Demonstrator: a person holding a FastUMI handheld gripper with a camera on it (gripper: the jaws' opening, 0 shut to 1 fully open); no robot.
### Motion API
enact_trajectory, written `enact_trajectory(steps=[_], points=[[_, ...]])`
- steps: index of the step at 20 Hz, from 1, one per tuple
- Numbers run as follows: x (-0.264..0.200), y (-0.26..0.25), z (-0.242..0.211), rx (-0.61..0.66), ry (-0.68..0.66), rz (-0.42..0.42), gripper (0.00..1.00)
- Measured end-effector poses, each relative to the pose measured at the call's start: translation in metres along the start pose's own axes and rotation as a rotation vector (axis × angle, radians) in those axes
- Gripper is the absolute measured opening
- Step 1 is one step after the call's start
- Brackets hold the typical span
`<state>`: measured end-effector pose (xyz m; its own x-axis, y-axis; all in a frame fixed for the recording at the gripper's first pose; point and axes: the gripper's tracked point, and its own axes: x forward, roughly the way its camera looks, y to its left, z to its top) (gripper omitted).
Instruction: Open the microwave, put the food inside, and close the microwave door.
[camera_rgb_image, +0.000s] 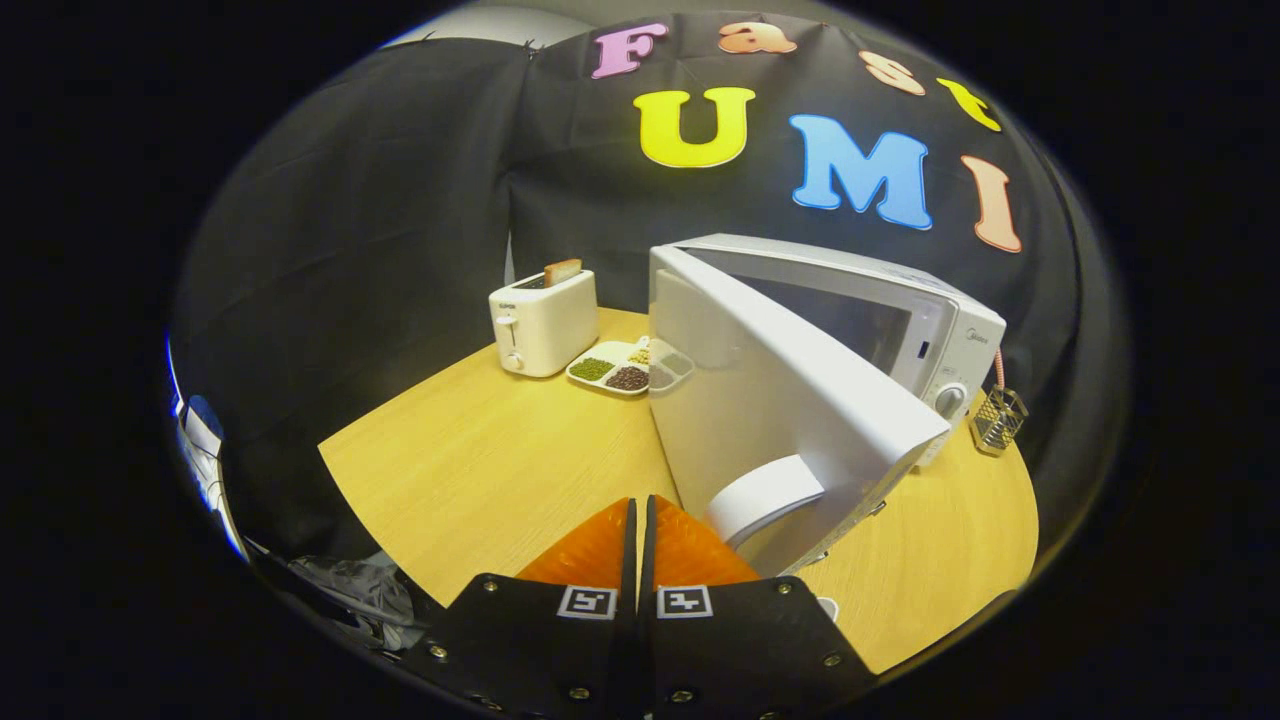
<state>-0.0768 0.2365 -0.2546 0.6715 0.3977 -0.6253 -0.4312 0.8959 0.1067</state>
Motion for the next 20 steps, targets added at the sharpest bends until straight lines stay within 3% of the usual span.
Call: enact_trajectory(steps=[11, 20], points=[[0.002, -0.082, 0.013, 0.039, -0.019, -0.092, 0.01], [0.022, -0.126, 0.020, 0.076, -0.016, -0.115, 0.01]])
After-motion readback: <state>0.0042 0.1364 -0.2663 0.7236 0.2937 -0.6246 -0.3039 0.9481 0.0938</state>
